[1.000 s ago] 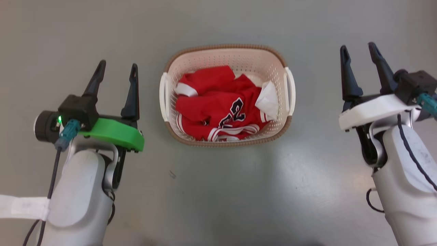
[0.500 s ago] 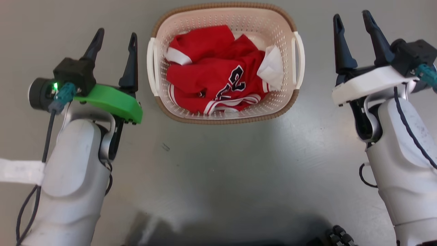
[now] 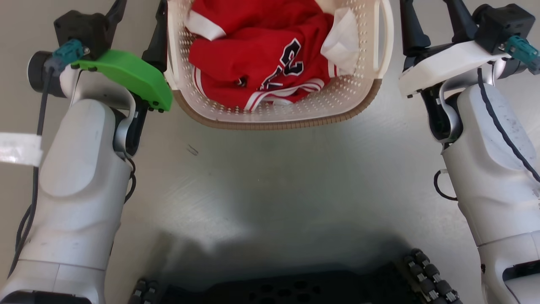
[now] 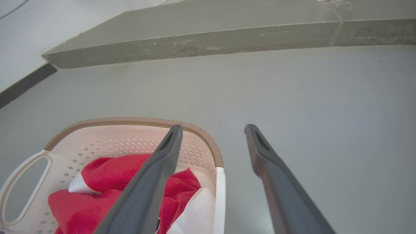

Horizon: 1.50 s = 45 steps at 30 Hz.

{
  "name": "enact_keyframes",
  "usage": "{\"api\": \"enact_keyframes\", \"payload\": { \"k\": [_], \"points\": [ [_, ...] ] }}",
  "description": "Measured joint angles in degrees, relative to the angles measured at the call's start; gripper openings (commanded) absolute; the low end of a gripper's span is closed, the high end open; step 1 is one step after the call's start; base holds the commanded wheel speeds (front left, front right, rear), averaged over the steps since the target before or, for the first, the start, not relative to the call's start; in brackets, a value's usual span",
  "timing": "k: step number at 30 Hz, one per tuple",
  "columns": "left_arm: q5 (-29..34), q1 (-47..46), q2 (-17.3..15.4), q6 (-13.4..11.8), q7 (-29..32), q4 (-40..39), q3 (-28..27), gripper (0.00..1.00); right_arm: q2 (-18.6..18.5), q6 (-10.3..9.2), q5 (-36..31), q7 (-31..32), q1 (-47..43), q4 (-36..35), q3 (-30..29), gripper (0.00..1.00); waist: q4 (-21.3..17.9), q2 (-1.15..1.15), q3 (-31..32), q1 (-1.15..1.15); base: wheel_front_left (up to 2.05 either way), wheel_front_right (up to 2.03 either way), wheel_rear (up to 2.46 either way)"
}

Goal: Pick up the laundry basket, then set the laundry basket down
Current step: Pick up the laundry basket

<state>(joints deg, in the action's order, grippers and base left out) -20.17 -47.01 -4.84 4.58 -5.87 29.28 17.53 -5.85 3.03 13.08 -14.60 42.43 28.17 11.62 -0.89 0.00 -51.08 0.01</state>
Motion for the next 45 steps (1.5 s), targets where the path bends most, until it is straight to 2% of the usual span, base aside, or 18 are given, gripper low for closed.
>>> {"api": "enact_keyframes", "payload": {
  "k": [9,27,28,29,30,33,45],
  "points": [
    [-3.0,-3.2,0.5,1.4,3.9,8.9,0.6,1.0,0.7,1.0,0.2,0.0,2.1,7.7,1.8,1.0,-0.9,0.0,-5.0,0.0,0.0,0.0,0.0],
    [-4.4,-8.8,0.7,2.0,5.6,18.2,0.9,1.0,1.8,2.52,1.1,0.0,6.7,17.6,5.2,1.0,-2.2,0.0,-7.1,0.0,0.0,0.0,0.0],
    [-4.4,-9.1,0.7,2.0,5.6,18.5,0.9,0.87,1.9,2.52,1.2,0.0,7.0,18.1,5.4,1.0,-2.2,0.0,-7.2,0.0,0.0,0.0,0.0],
    [-4.4,-9.4,0.7,2.0,5.5,18.9,0.9,0.0,1.9,2.54,1.4,0.0,7.3,18.6,5.5,0.05,-2.2,0.0,-7.2,0.0,0.0,0.0,0.0],
    [-4.4,-9.6,0.7,2.0,5.3,19.2,0.9,0.0,1.9,2.61,1.6,0.2,7.6,19.2,5.8,0.0,-2.3,0.0,-7.3,0.0,0.0,0.0,0.0],
    [-4.4,-10.3,1.5,2.7,4.4,19.9,1.0,0.0,2.5,3.5,1.6,0.5,7.9,20.4,6.6,0.0,-2.3,0.0,-7.4,0.0,0.0,0.0,0.0],
    [-4.9,-10.8,2.4,2.5,2.2,26.0,1.4,0.0,3.7,3.63,3.6,0.5,9.1,26.0,7.2,0.0,-2.6,0.0,-5.2,0.0,0.0,0.0,0.0]
  ]
}}
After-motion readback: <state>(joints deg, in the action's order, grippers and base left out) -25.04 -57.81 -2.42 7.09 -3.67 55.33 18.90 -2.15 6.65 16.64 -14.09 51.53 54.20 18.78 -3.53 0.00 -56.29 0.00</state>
